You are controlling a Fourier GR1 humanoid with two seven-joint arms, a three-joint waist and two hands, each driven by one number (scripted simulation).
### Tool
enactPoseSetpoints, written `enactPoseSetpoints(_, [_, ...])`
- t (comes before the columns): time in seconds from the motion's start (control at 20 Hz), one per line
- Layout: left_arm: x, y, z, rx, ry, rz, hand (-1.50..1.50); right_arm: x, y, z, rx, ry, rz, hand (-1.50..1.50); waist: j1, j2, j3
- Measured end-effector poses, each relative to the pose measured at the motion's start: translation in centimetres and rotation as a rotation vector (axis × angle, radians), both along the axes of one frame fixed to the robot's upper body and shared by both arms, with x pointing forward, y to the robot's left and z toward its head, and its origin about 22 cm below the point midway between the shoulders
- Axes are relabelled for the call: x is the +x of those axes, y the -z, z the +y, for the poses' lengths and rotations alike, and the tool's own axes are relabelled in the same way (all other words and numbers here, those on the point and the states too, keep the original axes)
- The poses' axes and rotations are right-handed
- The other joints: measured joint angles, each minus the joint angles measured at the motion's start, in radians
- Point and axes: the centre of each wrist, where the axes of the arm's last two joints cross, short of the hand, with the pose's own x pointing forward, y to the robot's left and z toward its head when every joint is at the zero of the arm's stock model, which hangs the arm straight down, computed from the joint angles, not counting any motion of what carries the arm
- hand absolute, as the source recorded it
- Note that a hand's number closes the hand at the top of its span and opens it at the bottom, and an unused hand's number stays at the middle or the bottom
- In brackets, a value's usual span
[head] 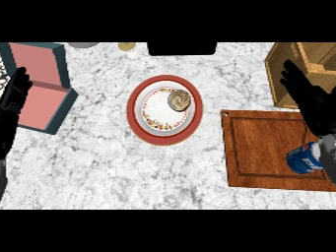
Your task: Pick the can from the cutting board and place it in the basket
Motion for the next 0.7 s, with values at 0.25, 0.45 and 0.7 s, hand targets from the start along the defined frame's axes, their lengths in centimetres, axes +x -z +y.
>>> enactPoseSetpoints(0.25, [0.5,-1.1,-1.0,0.032,0.033,-0.011,0.00,0.0,-0.8,-0.8,0.092,0.007,-0.096,1.50,0.001,0.020,-0.015])
enactPoseSetpoints(0.45, [0.6,-0.7,-2.1,0.021,0.067,0.019,0.00,0.5,-0.8,1.8,0.360,0.084,-0.211,1.50,-0.015,0.017,-0.012])
enactPoseSetpoints(0.7, [0.6,-0.2,-3.3,0.018,0.106,0.049,0.00,0.6,-0.2,9.3,0.336,0.203,-0.283,-1.50,0.002,0.023,-0.020])
